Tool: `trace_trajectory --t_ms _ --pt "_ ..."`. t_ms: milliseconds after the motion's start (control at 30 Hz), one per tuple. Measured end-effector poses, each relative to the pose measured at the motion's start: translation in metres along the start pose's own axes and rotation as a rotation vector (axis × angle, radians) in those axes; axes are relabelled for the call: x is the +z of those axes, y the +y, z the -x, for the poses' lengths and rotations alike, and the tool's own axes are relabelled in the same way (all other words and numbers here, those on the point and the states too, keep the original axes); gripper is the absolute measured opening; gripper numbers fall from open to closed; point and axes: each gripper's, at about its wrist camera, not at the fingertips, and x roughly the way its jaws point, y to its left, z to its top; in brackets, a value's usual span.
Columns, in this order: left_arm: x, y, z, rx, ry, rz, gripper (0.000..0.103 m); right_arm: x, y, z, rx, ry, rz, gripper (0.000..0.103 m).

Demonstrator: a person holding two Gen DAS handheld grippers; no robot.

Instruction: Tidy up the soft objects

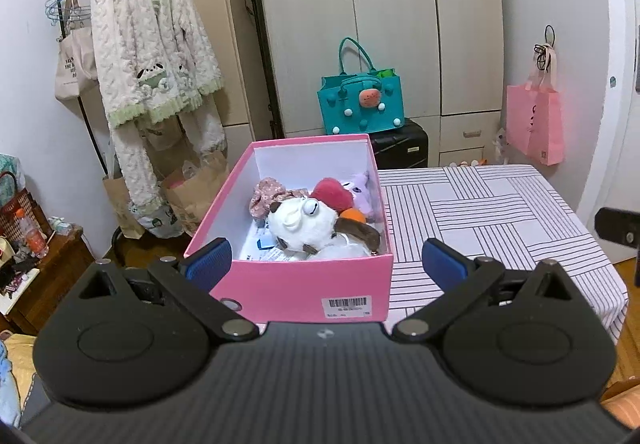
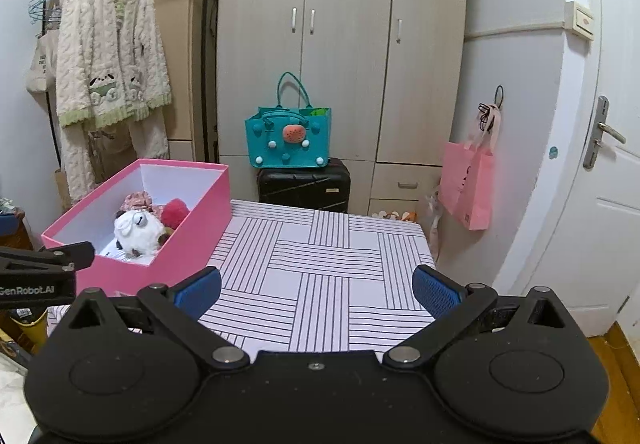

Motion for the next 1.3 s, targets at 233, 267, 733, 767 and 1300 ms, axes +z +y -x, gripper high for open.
trace_trajectory --t_ms 233,267,733,767,1300 --pt "-0.004 0.002 0.002 -0.034 -0.003 0.026 0.103 -0.003 0.004 0.004 -0.036 -0.008 0.018 0.103" --pt "-0.004 0.002 0.002 -0.037 -0.003 0.028 0.103 -0.003 0.003 0.004 -0.039 -0.008 0.019 0.103" --pt "-0.009 -0.001 0.007 -0.042 -0.037 0.027 0.103 -0.007 0.004 0.007 -0.063 -0.018 0.020 0.103" --pt "-0.009 -0.001 0.007 -0.044 -0.038 0.028 0.103 -0.007 0.004 0.007 -0.064 -0.019 0.021 0.103" --pt "-0.013 0.001 0.003 -0.066 -0.011 0.029 0.103 -0.010 0.009 0.008 -0.049 -0.025 0.038 0.103"
